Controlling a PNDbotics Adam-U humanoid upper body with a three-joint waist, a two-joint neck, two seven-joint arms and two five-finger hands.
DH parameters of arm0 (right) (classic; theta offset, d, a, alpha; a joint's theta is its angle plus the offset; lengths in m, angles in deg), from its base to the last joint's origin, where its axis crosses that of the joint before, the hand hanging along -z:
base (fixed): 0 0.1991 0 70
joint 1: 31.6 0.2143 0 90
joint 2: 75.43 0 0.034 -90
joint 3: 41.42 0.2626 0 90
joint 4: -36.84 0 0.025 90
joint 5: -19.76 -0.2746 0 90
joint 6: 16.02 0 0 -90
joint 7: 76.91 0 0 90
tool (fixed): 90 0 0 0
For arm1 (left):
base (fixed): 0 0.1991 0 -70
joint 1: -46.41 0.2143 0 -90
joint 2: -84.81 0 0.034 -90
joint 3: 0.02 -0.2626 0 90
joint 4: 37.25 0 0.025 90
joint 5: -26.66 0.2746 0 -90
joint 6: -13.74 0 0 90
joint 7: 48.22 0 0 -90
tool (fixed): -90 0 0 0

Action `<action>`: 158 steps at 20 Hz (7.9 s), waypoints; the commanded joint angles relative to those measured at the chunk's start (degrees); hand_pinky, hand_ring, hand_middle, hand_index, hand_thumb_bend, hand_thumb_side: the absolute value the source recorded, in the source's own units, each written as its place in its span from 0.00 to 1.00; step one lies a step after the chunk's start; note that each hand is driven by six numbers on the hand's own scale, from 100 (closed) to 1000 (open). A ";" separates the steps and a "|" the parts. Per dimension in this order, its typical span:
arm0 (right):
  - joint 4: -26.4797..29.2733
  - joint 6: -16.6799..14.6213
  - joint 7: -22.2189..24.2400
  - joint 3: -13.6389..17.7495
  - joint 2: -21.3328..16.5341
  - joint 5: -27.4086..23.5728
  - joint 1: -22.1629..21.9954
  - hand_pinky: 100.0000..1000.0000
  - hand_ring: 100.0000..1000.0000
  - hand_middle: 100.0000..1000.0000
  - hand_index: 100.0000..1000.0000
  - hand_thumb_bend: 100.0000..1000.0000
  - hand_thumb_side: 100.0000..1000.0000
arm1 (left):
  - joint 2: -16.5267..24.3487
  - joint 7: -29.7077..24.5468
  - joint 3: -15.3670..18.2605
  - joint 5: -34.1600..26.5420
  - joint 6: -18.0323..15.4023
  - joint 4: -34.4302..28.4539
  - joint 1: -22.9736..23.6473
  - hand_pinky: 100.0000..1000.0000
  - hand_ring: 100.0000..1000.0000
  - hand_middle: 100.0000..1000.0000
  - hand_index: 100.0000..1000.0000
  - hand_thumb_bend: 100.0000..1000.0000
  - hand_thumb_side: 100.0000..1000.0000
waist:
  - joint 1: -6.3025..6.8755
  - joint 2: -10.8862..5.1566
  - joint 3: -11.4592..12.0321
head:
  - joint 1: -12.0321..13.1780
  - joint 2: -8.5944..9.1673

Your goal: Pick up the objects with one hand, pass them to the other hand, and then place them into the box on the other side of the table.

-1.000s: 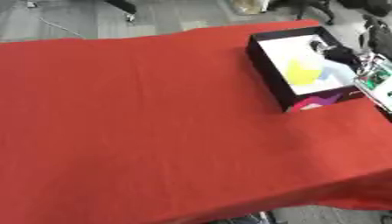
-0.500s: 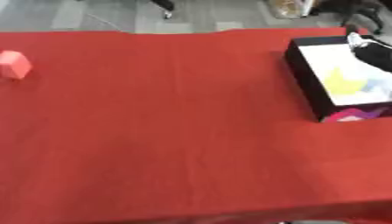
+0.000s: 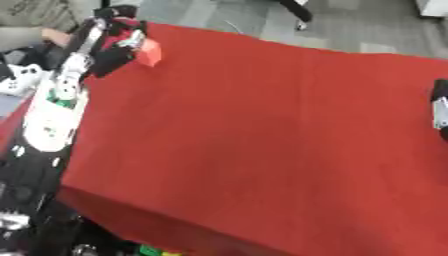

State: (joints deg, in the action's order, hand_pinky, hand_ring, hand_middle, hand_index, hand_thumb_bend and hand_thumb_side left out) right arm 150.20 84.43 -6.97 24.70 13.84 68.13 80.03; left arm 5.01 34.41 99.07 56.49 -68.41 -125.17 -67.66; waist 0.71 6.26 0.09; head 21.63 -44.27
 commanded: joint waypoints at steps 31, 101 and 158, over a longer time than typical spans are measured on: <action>1.22 -2.68 0.51 -10.45 7.59 -1.90 4.39 0.64 0.83 0.72 0.91 0.00 0.37 | 8.89 21.22 0.61 7.29 7.13 48.52 -23.80 0.82 0.75 0.75 0.84 0.28 0.62 | -0.45 8.60 -7.16 | 1.44 0.15; 1.22 -2.75 1.49 -11.29 6.69 -3.68 3.10 0.64 0.83 0.71 0.91 0.00 0.38 | 14.91 6.69 -0.49 23.70 -0.10 50.41 -26.08 0.85 0.81 0.81 0.91 0.59 0.68 | -0.88 8.64 -7.96 | -6.66 0.15; 1.22 -6.24 6.43 -10.25 3.99 -3.96 3.86 0.67 0.83 0.73 0.92 0.21 0.40 | -2.89 -22.89 -20.85 -22.93 -4.33 -2.00 -10.08 0.73 0.45 0.38 0.53 0.00 0.56 | -1.13 -0.14 -5.00 | -15.10 0.15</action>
State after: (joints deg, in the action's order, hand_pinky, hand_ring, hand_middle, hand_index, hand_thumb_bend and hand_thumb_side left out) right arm 150.23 78.69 -0.62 13.99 18.65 64.34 83.07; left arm 2.30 12.97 78.89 35.22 -73.10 -125.36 -77.09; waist -0.49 7.31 -4.91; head 6.93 -44.28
